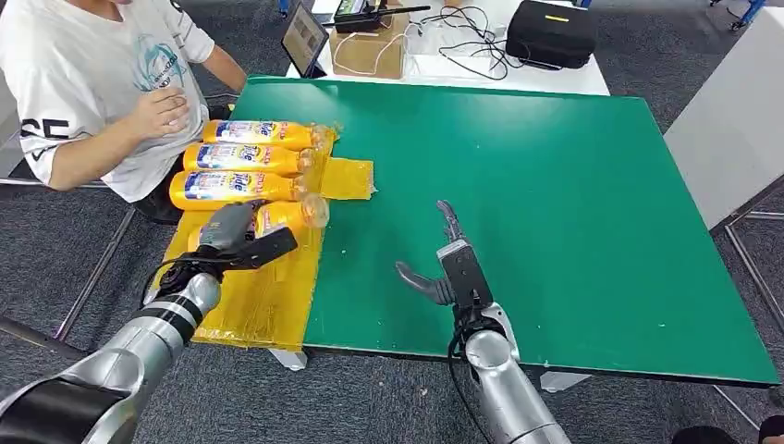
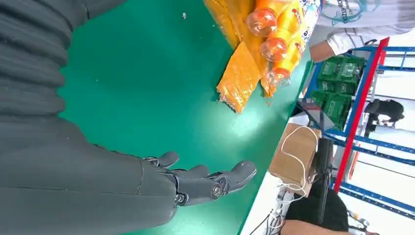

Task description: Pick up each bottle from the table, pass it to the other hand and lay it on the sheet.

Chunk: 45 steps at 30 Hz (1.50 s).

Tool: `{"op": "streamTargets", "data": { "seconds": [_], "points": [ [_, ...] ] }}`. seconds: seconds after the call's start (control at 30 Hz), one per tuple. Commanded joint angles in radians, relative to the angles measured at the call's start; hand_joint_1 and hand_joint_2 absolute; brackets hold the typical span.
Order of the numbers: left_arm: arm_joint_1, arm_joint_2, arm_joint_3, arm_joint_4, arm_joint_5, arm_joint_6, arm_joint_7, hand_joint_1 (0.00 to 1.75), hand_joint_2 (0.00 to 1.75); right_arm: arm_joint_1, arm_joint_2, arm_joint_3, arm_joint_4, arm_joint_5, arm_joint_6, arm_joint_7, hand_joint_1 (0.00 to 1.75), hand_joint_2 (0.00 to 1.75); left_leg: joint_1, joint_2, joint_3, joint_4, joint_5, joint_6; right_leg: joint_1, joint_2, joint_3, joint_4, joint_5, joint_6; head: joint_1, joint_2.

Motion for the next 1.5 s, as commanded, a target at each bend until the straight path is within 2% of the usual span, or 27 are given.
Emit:
{"op": "streamTargets", "data": {
  "seconds": [0.03,0.23,0.4,0.43,0.47,0.63,0.73,0.9,0.93,1.07,1.33,1.43,1.5],
  "points": [
    [-0.063,0.025,-0.192,0.198,-0.18,-0.147,0.115,1.75,1.75,-0.062,0.002,-0.014,0.096,0.008,0.028,-0.007,0.0,1.75,0.002,0.002,0.008,0.001,-0.004,-0.002,0.002,0.001,0.008,0.0,-0.003,-0.003,0.0,0.0],
    [-0.067,0.034,-0.211,0.214,-0.217,-0.242,0.158,1.75,1.75,-0.078,0.006,-0.002,0.13,0.015,0.042,-0.002,0.0,1.75,0.001,0.003,0.004,-0.001,-0.001,-0.001,0.001,0.003,0.003,0.0,0.0,-0.001,0.0,0.0],
    [-0.049,0.04,-0.196,0.216,-0.215,-0.268,0.173,1.75,1.75,-0.084,0.002,0.002,0.145,0.018,0.053,-0.001,0.0,1.75,0.002,0.006,0.011,-0.002,-0.003,-0.002,0.002,0.005,0.01,-0.002,-0.001,-0.003,0.0,0.0],
    [-0.043,0.04,-0.185,0.213,-0.21,-0.251,0.17,1.62,1.75,-0.087,0.002,0.004,0.15,0.021,0.052,-0.001,0.0,1.75,0.0,0.005,0.009,-0.002,-0.002,-0.001,0.001,0.005,0.008,-0.001,0.0,-0.002,0.0,0.0],
    [-0.035,0.038,-0.162,0.213,-0.2,-0.227,0.165,0.0,1.75,-0.087,0.003,0.005,0.154,0.024,0.05,-0.001,0.0,1.75,0.001,0.007,0.011,-0.002,-0.003,-0.002,0.001,0.006,0.01,-0.001,-0.001,-0.003,0.0,0.0],
    [-0.035,0.038,-0.162,0.213,-0.2,-0.227,0.165,0.0,1.75,-0.087,0.003,0.005,0.154,0.024,0.05,-0.001,0.0,1.75,0.0,0.003,0.009,-0.002,-0.001,-0.001,0.0,0.003,0.008,0.0,-0.001,-0.001,0.0,0.0],
    [-0.033,0.038,-0.136,0.21,-0.197,-0.222,0.153,0.0,1.75,-0.085,0.001,0.003,0.154,0.024,0.048,0.0,0.0,1.75,0.001,0.006,0.011,-0.002,-0.002,-0.002,0.001,0.005,0.01,-0.001,-0.001,-0.002,0.0,0.0],
    [-0.019,0.038,-0.082,0.191,-0.16,-0.165,0.094,0.0,1.75,-0.09,0.003,0.002,0.165,0.024,0.047,-0.002,0.0,1.75,0.001,0.005,0.011,-0.002,-0.002,-0.002,0.001,0.004,0.01,-0.001,-0.001,-0.002,0.0,0.0],
    [-0.012,0.038,-0.061,0.182,-0.141,-0.14,0.057,0.0,0.0,-0.09,0.002,0.001,0.167,0.023,0.045,-0.004,0.0,1.75,0.0,0.004,0.01,-0.002,-0.002,-0.001,0.0,0.004,0.009,0.0,-0.001,-0.002,0.0,0.0],
    [0.04,0.037,0.081,0.133,0.002,-0.021,-0.177,0.0,0.0,-0.088,-0.004,-0.001,0.177,0.013,0.043,-0.017,0.0,1.75,0.001,0.005,0.011,-0.002,-0.002,-0.002,0.001,0.004,0.011,-0.001,-0.001,-0.002,0.0,0.0],
    [0.041,0.037,0.082,0.133,0.002,-0.021,-0.178,0.0,0.0,-0.087,-0.004,-0.001,0.177,0.012,0.043,-0.018,0.0,1.75,0.0,0.002,0.007,-0.001,-0.001,-0.001,0.0,0.001,0.007,0.0,-0.001,-0.001,0.0,0.0],
    [0.058,0.018,0.178,0.104,0.099,0.015,-0.292,0.0,0.0,-0.082,-0.006,0.0,0.172,0.007,0.038,-0.023,0.0,1.75,0.001,0.001,0.007,-0.001,-0.001,-0.001,0.001,0.001,0.008,0.0,-0.001,-0.002,0.0,0.0],
    [0.086,-0.002,0.249,0.038,0.194,-0.034,-0.372,0.0,0.0,-0.077,-0.009,0.003,0.169,0.0,0.035,-0.027,0.0,1.75,0.0,0.001,0.008,-0.001,-0.001,-0.001,0.001,0.001,0.008,0.0,-0.001,-0.002,0.0,0.0]
  ]
}}
